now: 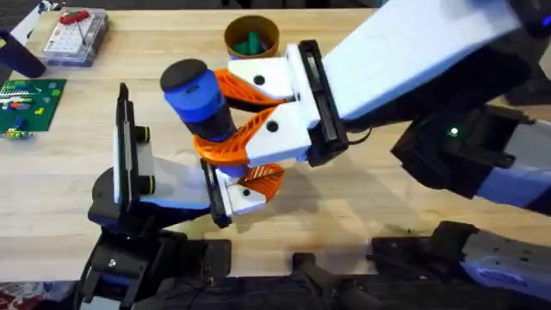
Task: Pick up the gripper from the table and insert it into the empty holder that is missing its gripper. Then pick up a screw, insert it into the mounting hole, and use the screwdriver to tighten it. Finally, clean up the table by picking up the vegetable and placing it into the bucket.
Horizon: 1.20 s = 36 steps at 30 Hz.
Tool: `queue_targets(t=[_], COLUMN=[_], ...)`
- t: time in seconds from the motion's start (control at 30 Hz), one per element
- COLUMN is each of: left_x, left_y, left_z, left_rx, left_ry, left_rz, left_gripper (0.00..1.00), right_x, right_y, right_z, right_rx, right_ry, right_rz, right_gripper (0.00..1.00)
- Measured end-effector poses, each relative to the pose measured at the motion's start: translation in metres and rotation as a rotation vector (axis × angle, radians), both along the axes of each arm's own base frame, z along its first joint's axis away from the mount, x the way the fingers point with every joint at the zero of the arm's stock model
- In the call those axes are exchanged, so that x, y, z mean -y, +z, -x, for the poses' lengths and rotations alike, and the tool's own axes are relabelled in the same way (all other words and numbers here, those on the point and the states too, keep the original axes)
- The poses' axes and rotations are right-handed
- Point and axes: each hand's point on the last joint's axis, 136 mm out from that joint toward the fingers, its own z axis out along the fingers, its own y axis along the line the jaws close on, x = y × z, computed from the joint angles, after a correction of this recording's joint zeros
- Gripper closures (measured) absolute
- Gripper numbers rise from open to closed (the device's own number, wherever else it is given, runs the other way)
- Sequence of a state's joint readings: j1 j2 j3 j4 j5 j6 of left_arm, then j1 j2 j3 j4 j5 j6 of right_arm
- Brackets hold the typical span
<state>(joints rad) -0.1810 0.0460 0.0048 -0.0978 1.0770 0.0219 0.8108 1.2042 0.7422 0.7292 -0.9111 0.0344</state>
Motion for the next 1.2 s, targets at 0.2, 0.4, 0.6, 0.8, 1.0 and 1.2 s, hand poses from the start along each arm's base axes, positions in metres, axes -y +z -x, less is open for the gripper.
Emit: queue_targets(t=[0.2, 0.4, 0.6, 0.8, 1.0, 1.2], left_x=[0.0000, 0.0000, 0.0001, 0.0003, 0.0004, 0.0007], left_y=[0.0000, 0.0000, 0.0000, 0.0000, -0.0002, -0.0001], left_z=[0.0000, 0.0000, 0.0003, 0.0008, 0.0009, 0.0013], left_rx=[0.000, -0.001, 0.002, 0.004, 0.001, 0.005], left_ry=[0.000, 0.000, -0.002, -0.005, -0.006, -0.008], left_rz=[0.000, 0.000, 0.000, -0.001, -0.001, -0.002], left_gripper=[0.986, 0.986, 0.986, 0.986, 0.986, 0.986], right_x=[0.0002, 0.0007, 0.0034, 0.0037, 0.0036, 0.0036], right_y=[-0.0021, -0.0025, -0.0009, -0.0024, -0.0033, -0.0038], right_z=[-0.0005, -0.0017, 0.0033, 0.0039, 0.0041, 0.0045], right_rx=[0.000, -0.002, 0.004, 0.001, 0.001, -0.003], right_ry=[0.000, -0.003, 0.019, 0.023, 0.024, 0.027], right_rz=[0.008, 0.010, 0.011, 0.017, 0.021, 0.024], right_gripper=[0.944, 0.944, 0.944, 0.944, 0.944, 0.944])
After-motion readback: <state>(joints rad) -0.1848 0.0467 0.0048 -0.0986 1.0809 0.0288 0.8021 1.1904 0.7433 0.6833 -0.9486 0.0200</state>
